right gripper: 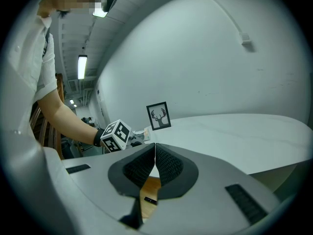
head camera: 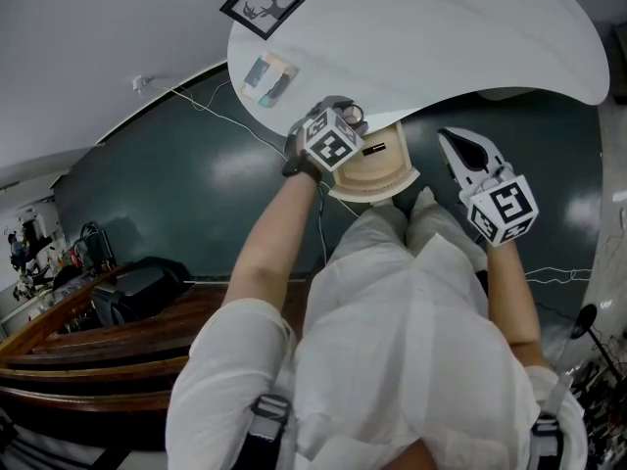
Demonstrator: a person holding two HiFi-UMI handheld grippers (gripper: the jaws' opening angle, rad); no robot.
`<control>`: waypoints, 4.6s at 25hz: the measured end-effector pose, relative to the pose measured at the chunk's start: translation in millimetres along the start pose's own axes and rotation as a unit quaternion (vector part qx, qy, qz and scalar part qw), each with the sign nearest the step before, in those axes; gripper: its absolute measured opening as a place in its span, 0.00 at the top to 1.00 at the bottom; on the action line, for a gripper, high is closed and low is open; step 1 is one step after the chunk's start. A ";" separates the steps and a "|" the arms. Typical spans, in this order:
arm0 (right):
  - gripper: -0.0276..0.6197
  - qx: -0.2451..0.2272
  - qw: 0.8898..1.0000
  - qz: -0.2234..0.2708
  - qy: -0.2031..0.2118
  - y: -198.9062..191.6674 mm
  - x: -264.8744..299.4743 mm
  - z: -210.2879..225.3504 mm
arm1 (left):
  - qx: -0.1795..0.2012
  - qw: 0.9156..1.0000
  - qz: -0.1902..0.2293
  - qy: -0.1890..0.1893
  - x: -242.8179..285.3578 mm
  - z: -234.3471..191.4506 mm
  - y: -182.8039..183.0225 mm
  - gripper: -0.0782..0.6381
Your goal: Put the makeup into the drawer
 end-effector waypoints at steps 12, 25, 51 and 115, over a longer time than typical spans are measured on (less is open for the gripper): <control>0.94 -0.003 1.000 0.005 -0.002 -5.2 -11.1 -12.1 | 0.017 1.000 0.009 -0.020 -8.4 40.1 0.1 0.57; 0.94 0.005 1.000 0.003 -0.003 -17.6 -15.6 -19.6 | 0.047 0.997 0.010 -0.055 -0.2 84.5 -1.9 0.57; 0.94 0.043 0.999 -0.022 -0.005 -65.7 -10.2 -1.6 | 0.076 0.983 -0.076 -0.147 121.5 131.1 -47.9 0.57; 0.94 0.059 0.997 -0.040 0.017 -76.3 29.9 23.0 | 0.089 0.975 -0.064 -0.195 160.0 132.1 -38.3 0.65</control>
Point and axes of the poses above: the fingertips, and each gripper's own axes: x forward along the fingers, z to its right, y out of its top, the point moved 3 cm from there along -x, backward along the fingers, and after that the axes turned 13 degrees about -z, right-handed, at the moved point
